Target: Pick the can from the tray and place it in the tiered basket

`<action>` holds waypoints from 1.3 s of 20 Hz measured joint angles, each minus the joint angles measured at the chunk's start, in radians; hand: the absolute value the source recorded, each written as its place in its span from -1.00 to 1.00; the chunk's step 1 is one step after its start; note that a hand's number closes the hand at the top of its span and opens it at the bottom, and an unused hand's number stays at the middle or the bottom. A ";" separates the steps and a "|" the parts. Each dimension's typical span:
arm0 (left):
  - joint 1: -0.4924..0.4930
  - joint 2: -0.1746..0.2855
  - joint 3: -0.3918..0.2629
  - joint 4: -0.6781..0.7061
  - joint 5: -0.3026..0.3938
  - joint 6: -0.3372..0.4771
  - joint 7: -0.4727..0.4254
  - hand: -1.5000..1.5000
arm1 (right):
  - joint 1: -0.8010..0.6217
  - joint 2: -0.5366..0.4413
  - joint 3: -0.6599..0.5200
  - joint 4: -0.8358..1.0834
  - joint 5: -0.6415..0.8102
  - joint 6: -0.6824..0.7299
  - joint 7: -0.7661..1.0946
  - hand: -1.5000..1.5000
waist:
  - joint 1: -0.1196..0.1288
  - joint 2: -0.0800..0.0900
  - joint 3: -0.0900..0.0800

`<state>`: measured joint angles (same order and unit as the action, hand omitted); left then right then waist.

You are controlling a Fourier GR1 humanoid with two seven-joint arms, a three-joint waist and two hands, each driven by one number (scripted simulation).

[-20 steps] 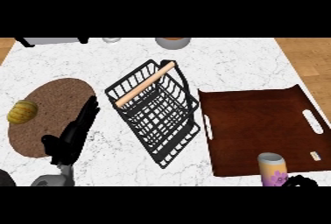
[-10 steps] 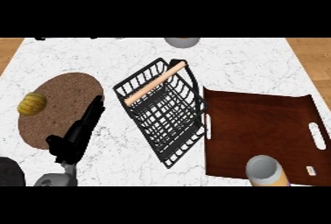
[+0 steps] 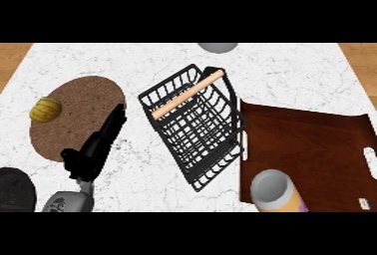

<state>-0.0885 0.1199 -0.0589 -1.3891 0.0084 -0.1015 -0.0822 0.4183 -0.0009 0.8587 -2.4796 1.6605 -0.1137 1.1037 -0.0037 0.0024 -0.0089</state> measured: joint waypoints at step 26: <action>-0.077 -0.028 -0.039 0.026 -0.011 -0.026 0.016 0.00 | -0.819 -0.002 -0.463 0.479 -0.398 0.078 0.117 1.00 | 0.088 0.015 0.004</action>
<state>-0.1650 0.0922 -0.0976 -1.3634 -0.0029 -0.1274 -0.0663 -0.4012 -0.0025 0.3958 -2.0003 1.2626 -0.0358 1.2202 0.0842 0.0172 -0.0045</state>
